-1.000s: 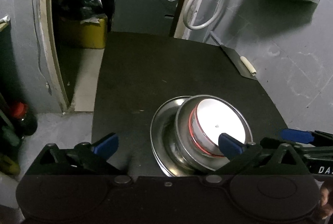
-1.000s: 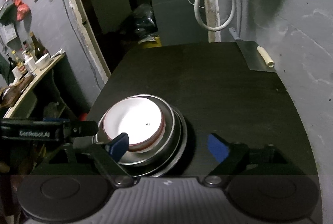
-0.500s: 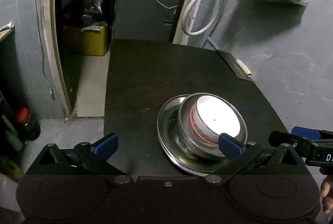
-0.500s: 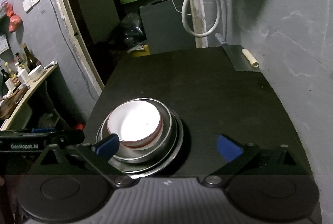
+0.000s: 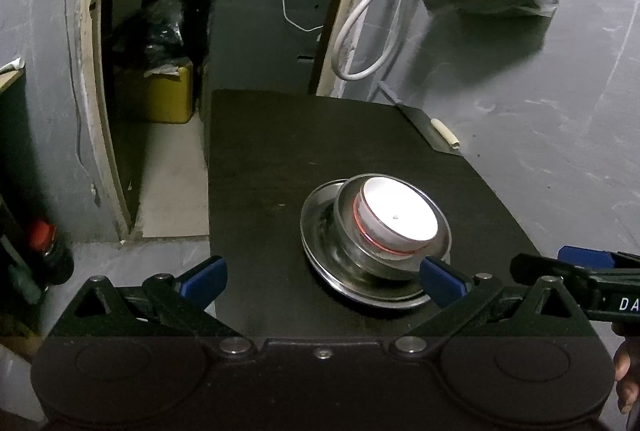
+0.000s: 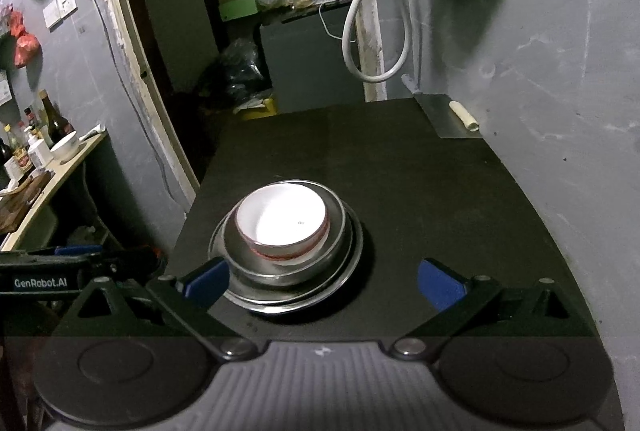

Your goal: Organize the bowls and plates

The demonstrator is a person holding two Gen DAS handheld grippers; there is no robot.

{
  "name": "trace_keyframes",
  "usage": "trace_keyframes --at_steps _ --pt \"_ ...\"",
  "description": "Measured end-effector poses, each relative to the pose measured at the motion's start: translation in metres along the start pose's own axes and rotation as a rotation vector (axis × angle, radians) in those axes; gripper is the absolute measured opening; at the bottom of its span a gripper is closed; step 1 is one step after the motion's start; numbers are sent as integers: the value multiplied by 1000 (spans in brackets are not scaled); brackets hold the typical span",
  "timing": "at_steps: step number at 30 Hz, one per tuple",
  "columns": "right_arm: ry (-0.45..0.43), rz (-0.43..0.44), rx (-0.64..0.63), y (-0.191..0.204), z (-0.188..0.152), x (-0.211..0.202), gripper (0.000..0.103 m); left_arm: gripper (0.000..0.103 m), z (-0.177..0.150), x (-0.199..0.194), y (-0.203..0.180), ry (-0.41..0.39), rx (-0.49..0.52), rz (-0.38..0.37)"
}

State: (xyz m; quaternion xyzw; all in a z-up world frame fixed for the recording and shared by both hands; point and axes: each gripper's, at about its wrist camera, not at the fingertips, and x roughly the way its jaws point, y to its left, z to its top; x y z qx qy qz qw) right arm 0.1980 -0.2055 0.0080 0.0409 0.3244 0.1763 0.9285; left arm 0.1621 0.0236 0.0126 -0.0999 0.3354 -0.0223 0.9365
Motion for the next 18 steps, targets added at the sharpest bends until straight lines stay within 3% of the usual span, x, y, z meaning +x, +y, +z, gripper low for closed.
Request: trace_keyframes --at_steps 18 --pt "-39 -43 23 25 -33 -37 103 102 -24 -39 7 -53 25 -6"
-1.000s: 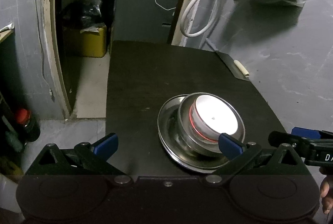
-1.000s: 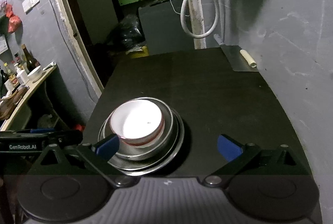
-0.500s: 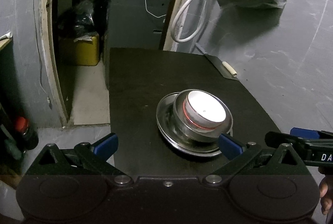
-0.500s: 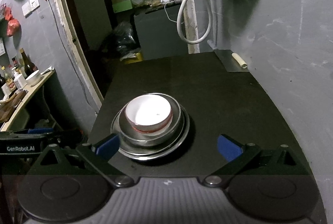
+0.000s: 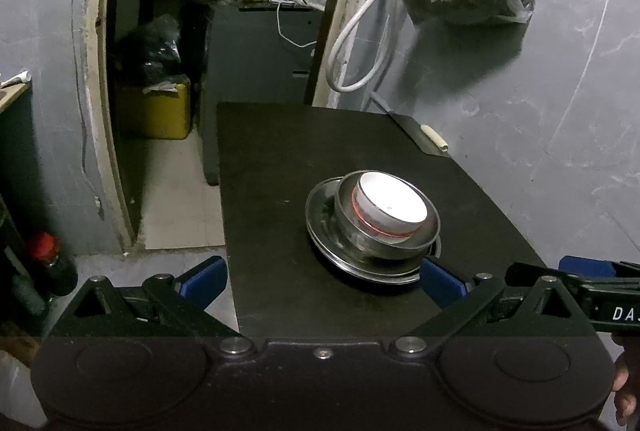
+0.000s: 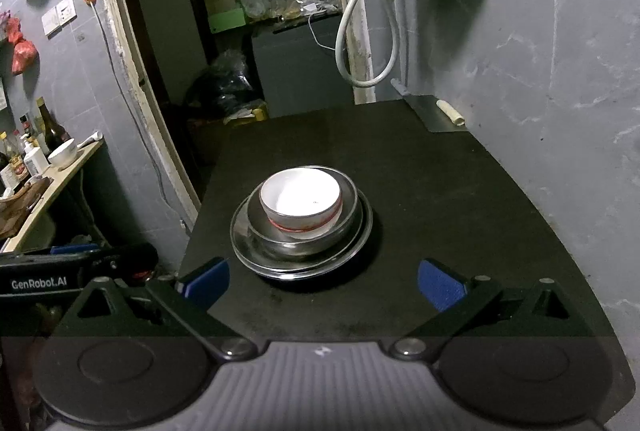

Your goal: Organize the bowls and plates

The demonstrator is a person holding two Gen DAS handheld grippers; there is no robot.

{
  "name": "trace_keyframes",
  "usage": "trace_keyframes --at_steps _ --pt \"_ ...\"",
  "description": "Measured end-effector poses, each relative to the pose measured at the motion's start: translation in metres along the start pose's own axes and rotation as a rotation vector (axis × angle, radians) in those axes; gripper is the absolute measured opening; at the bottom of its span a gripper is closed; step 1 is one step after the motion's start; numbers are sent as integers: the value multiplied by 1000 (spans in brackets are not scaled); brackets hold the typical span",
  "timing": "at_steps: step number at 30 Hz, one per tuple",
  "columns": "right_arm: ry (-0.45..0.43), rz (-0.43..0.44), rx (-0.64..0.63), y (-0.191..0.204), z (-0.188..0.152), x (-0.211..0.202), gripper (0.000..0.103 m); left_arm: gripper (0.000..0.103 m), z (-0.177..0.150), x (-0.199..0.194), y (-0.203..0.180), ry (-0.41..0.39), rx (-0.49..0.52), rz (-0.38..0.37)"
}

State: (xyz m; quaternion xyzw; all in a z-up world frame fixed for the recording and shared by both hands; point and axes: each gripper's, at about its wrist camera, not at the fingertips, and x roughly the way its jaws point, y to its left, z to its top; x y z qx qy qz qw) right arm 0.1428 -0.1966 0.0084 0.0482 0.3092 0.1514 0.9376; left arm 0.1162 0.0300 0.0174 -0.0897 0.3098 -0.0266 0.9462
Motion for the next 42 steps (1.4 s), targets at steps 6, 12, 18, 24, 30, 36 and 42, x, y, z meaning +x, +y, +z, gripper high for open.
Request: trace_keyframes --at_steps 6,12,18,24,30,36,42 --pt "-13 -8 11 -3 -6 -4 103 102 -7 -6 -2 -13 -10 18" --pt "-26 -2 32 -9 -12 -3 103 102 -12 -13 -5 -27 -1 48" --pt "-74 4 0 -12 -19 -11 103 102 -18 -25 -8 -47 -17 87" --pt "-114 11 -49 -11 -22 -23 103 102 -25 -36 -14 -68 -44 108" --pt "-115 24 -59 -15 -22 -29 103 102 -33 -46 -24 -80 -59 129" --pt "-117 47 -53 -23 -22 -32 103 102 -36 -55 -33 -109 -59 172" --pt "-86 85 -39 -35 -27 -32 103 102 -40 -60 -35 -117 -119 218"
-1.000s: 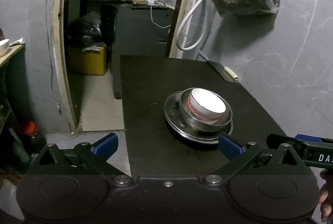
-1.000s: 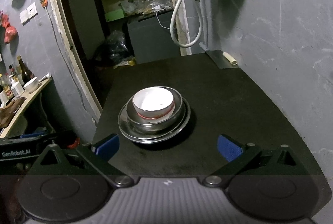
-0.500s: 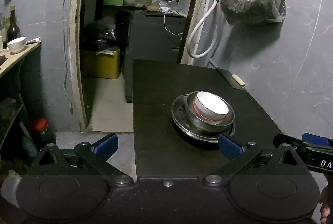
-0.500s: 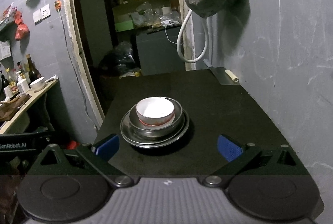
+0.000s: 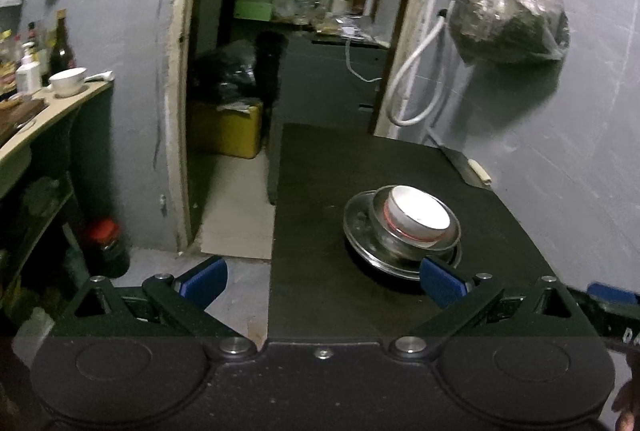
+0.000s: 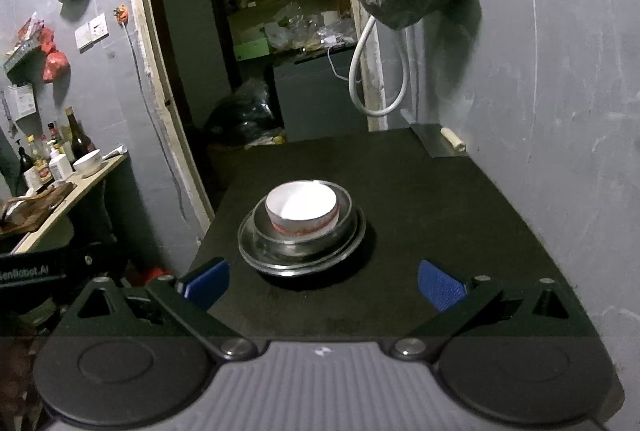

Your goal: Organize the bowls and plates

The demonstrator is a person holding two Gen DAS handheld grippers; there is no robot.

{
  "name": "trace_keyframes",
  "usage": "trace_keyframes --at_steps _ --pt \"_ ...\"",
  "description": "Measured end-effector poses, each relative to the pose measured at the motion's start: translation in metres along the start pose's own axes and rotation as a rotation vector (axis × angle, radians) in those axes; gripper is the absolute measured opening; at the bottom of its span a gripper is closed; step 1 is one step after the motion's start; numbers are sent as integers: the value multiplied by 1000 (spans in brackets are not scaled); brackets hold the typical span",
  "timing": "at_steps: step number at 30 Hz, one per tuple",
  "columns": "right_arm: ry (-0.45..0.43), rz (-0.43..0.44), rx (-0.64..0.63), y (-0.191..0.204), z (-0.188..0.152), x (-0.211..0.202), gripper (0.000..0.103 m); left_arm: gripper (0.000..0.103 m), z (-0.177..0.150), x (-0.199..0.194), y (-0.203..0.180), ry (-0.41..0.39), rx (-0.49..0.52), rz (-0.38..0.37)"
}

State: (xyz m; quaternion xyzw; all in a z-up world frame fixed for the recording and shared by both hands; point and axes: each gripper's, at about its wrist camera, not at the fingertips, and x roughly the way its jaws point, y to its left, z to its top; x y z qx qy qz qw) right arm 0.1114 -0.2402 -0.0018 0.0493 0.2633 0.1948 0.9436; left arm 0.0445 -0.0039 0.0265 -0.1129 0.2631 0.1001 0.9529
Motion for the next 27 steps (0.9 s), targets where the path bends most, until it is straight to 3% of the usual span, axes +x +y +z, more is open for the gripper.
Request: trace_keyframes --at_steps 7,18,21,27 --pt "13 2 23 -15 -8 -10 103 102 -8 -8 -6 2 -34 55" --pt "-44 -8 11 -17 -45 -43 103 102 -30 -49 -19 -36 -6 39" --pt "-75 -46 -28 -13 -42 -52 103 102 -32 -54 -19 -20 -6 34" --pt "-140 -103 -96 -3 -31 -60 103 102 -33 -46 -20 -61 32 12"
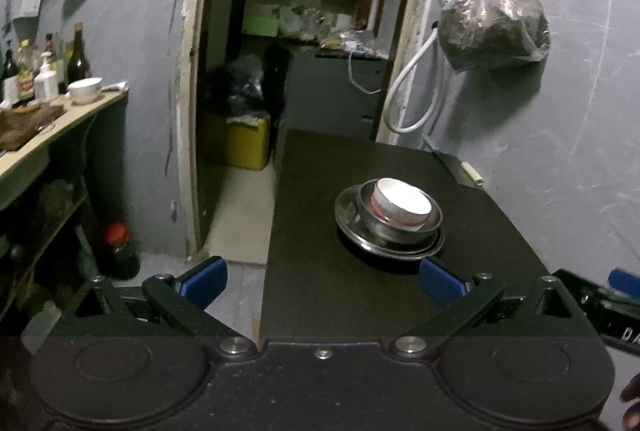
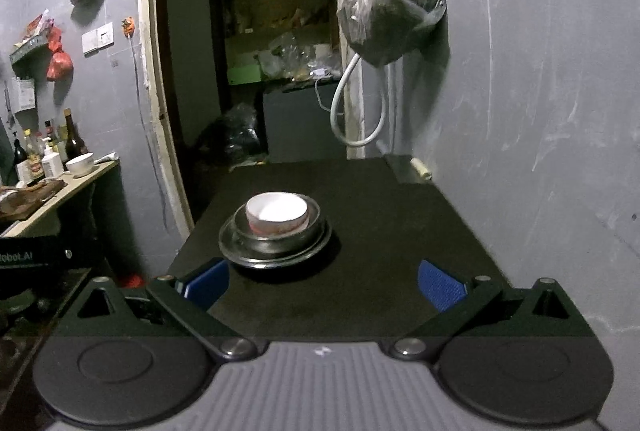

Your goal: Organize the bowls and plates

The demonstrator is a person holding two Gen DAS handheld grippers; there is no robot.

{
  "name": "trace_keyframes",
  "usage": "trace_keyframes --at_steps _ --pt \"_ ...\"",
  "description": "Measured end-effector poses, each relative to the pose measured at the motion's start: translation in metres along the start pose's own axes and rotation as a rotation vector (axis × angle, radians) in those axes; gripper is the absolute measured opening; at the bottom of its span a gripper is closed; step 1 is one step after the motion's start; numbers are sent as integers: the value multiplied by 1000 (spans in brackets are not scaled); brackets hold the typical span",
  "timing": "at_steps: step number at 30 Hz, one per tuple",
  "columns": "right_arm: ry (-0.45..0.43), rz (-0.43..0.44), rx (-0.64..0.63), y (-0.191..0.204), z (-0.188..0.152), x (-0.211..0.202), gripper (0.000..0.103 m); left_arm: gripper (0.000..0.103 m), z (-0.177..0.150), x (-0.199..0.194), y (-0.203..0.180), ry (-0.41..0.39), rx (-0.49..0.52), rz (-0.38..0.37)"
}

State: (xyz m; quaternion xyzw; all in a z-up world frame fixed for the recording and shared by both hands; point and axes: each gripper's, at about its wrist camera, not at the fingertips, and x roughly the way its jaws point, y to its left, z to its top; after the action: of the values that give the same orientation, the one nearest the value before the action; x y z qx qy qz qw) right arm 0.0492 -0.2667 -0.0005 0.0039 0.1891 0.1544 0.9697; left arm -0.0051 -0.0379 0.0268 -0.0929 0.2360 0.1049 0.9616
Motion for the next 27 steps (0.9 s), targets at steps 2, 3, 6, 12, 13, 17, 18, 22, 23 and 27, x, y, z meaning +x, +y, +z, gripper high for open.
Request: trace_keyframes --at_steps 2,3,6,12,13,17,18,22,23,27 --pt "8 -27 -27 4 3 -1 103 102 0 6 -1 5 32 16" --pt "7 -38 -35 6 5 -4 103 102 0 7 -2 5 42 20" --pt "3 -22 -49 9 1 -9 103 102 -7 11 -2 -19 75 4" --pt "66 18 -37 5 -13 -13 103 102 -20 12 -3 1 82 -3" --pt "73 18 -34 3 -15 -14 103 102 -23 11 -3 2 86 2" --pt "77 27 -15 -2 -22 -17 103 102 -36 1 -1 7 77 9" --pt "80 32 -13 -2 -24 -18 103 102 -39 -3 0 10 69 8" --pt "92 53 4 -2 -34 -20 103 102 -51 -14 9 51 14 -15" --pt "95 54 9 -2 -35 -20 103 102 -53 -15 10 62 8 -8" --pt "76 56 31 -1 -33 -21 103 102 -53 -21 16 69 12 24"
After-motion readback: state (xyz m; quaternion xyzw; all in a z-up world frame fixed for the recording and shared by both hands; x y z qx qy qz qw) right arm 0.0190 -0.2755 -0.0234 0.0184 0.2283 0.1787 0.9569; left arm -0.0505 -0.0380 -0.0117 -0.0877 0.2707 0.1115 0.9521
